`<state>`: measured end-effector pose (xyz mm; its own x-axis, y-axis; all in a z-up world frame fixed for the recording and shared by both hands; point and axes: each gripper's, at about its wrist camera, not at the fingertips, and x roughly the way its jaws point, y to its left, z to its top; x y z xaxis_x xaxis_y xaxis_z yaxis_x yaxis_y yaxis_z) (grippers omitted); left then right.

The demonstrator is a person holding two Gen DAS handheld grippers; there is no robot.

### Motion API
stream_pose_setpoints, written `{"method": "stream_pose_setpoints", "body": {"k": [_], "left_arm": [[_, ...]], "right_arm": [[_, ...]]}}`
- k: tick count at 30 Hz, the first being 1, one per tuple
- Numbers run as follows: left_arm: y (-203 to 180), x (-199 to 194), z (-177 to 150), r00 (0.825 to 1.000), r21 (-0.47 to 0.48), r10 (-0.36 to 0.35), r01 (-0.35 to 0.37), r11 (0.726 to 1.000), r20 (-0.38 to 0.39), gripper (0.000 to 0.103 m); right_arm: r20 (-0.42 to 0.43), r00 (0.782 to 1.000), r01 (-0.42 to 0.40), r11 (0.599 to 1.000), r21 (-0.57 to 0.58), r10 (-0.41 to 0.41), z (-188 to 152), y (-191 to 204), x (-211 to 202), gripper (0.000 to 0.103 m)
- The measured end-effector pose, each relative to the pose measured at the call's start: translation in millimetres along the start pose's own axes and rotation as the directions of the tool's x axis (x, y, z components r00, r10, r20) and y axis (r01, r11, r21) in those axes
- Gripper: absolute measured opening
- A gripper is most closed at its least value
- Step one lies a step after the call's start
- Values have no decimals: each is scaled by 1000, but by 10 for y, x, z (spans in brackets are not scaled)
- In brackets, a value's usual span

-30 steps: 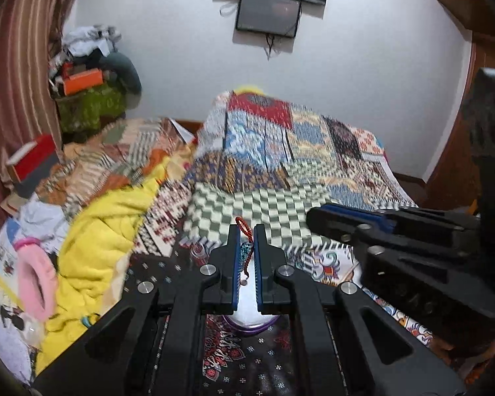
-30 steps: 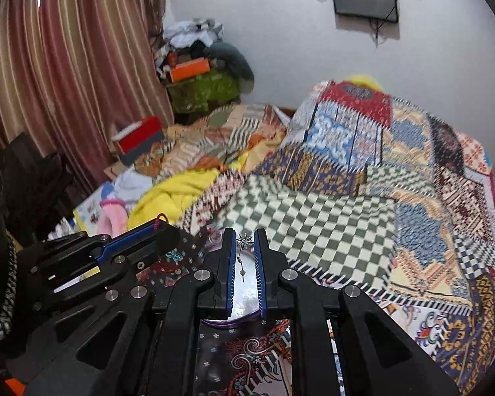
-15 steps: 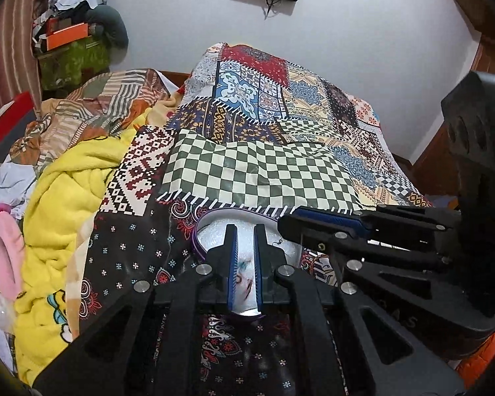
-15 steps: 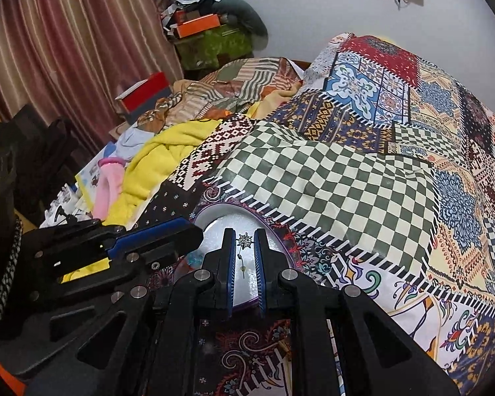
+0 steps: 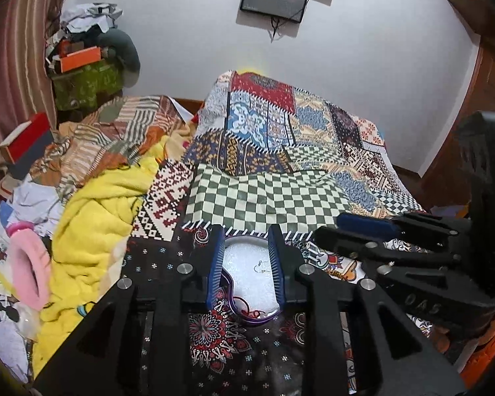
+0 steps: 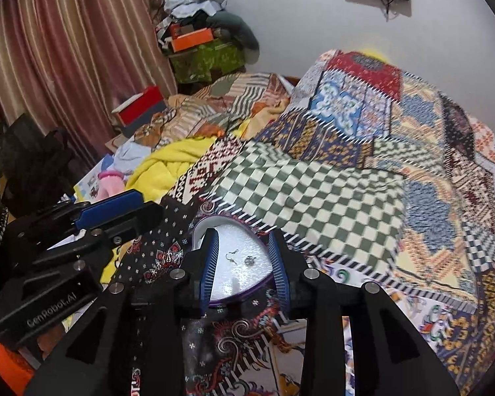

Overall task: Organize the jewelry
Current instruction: 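Carry both items over the purple heart tin and open both tools to drop them, then move both open tools back over the scattered rings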

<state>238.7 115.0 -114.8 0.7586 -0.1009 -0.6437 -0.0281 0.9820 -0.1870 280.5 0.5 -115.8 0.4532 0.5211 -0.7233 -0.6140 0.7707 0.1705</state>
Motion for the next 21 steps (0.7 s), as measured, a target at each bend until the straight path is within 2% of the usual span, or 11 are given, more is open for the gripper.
{"method": "stream_pose_setpoints", "body": {"k": [5, 11, 13, 21], "left_arm": [[-114, -222, 33, 999, 22, 4, -4, 1000, 36, 31], [-371, -442, 1, 998, 78, 10, -15, 997, 67, 35], [-444, -481, -22, 998, 86, -2, -4, 996, 67, 39], [-810, -469, -179, 999, 127, -46, 43, 991, 20, 41]], "right_arm": [[56, 997, 47, 999, 4, -47, -25, -44, -323, 29], [108, 988, 108, 994, 24, -110, -149, -132, -710, 35], [123, 984, 127, 991, 37, -131, -214, -183, -833, 35], [132, 974, 169, 980, 109, -183, -484, -478, -1183, 37]]}}
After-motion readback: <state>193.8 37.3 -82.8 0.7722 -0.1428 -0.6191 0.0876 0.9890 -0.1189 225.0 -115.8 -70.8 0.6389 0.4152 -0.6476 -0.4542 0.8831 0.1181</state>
